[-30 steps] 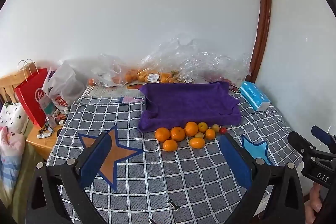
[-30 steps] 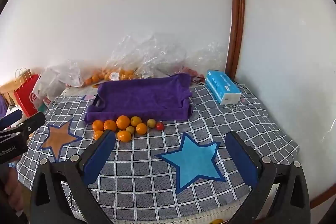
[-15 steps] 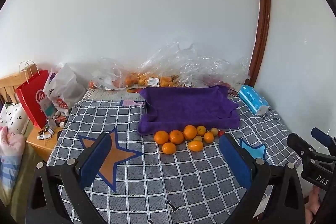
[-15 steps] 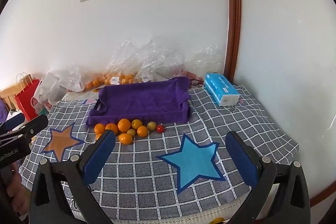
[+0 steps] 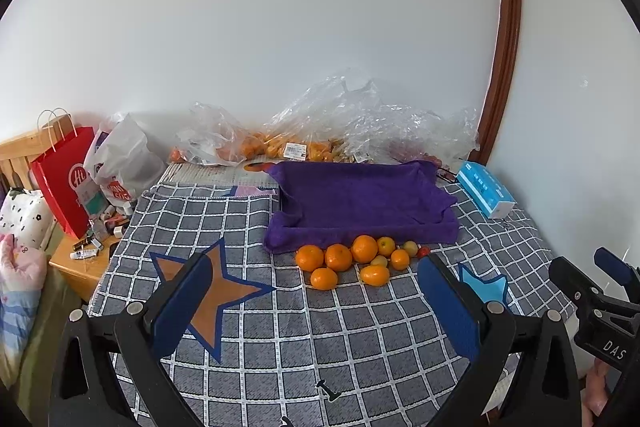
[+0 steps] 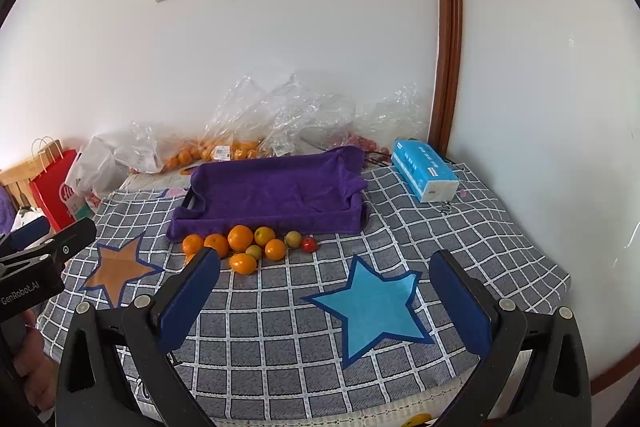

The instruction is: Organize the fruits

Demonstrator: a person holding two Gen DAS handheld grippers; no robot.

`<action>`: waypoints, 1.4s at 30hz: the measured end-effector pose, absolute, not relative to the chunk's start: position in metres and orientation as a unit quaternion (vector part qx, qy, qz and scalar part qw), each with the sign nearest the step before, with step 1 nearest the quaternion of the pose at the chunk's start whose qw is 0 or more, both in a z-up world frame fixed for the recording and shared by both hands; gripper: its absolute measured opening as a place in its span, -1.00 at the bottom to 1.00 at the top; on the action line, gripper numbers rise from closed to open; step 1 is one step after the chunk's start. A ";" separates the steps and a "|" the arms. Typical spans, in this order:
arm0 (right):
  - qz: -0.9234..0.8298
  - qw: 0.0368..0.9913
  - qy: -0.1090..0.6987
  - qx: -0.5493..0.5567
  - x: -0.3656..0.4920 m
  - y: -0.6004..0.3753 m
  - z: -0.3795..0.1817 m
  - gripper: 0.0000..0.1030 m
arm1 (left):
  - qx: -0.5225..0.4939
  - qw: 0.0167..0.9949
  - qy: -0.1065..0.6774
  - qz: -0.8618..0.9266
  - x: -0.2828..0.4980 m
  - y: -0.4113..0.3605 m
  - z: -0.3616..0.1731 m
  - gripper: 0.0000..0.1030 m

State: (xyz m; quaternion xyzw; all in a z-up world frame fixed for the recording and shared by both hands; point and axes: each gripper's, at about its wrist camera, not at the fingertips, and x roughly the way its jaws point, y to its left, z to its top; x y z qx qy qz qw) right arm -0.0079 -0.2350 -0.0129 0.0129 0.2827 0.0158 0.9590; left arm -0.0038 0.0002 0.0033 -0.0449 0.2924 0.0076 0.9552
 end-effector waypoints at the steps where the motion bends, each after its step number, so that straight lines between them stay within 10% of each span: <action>1: 0.014 0.959 0.282 0.011 -0.009 -0.235 -0.013 1.00 | -0.046 0.955 0.294 0.007 -0.004 0.000 0.003 0.99; 42: 0.016 0.961 0.276 0.012 -0.014 -0.234 -0.014 1.00 | -0.049 0.956 0.288 0.008 -0.005 0.001 0.004 0.99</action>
